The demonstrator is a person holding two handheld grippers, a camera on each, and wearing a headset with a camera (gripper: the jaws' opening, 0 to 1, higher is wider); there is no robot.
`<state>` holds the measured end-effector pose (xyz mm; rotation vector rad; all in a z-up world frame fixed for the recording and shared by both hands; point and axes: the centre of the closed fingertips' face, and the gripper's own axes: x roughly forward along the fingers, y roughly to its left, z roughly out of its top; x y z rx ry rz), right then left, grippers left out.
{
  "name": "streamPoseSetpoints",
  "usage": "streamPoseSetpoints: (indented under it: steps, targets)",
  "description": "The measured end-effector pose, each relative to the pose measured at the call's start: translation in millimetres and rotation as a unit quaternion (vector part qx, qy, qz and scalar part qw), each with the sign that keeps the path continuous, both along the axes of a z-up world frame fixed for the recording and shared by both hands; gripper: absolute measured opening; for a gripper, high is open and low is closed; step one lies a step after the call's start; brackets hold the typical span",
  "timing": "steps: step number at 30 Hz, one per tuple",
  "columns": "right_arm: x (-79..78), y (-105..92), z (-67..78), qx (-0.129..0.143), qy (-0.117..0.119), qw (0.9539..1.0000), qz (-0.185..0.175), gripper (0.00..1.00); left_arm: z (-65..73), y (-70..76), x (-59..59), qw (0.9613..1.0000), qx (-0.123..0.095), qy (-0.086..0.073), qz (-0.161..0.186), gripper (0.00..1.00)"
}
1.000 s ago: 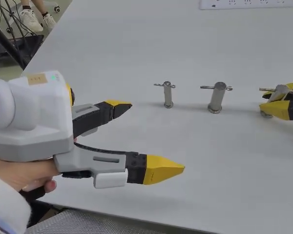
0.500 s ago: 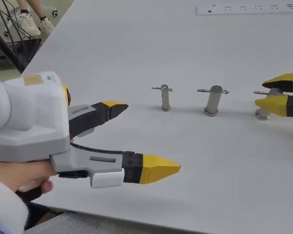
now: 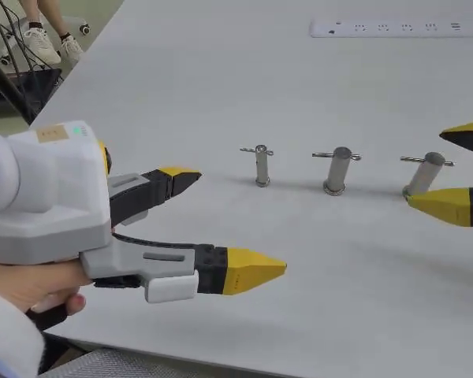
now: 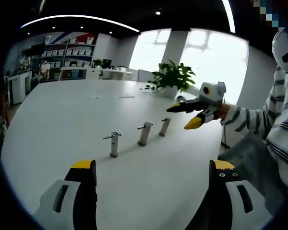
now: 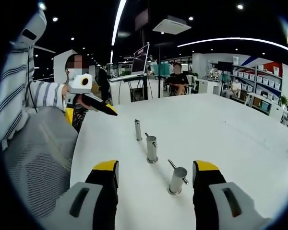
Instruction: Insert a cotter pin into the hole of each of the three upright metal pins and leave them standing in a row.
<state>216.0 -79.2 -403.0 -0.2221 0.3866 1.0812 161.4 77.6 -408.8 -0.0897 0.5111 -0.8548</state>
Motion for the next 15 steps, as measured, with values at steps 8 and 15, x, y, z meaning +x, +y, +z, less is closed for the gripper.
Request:
streamPoseSetpoints:
  steps: [8,15]
  targets:
    - [-6.2,-10.7,-2.5,0.017,0.017,0.9986,-0.047,0.71,0.2,-0.8,2.2,1.0,-0.004,-0.004,0.001,0.97]
    - [-24.1,-14.1,-6.9,0.017,0.045,0.9955,-0.081,0.77,-0.1,2.5,4.0,0.9999,0.0,-0.01,0.004,0.97]
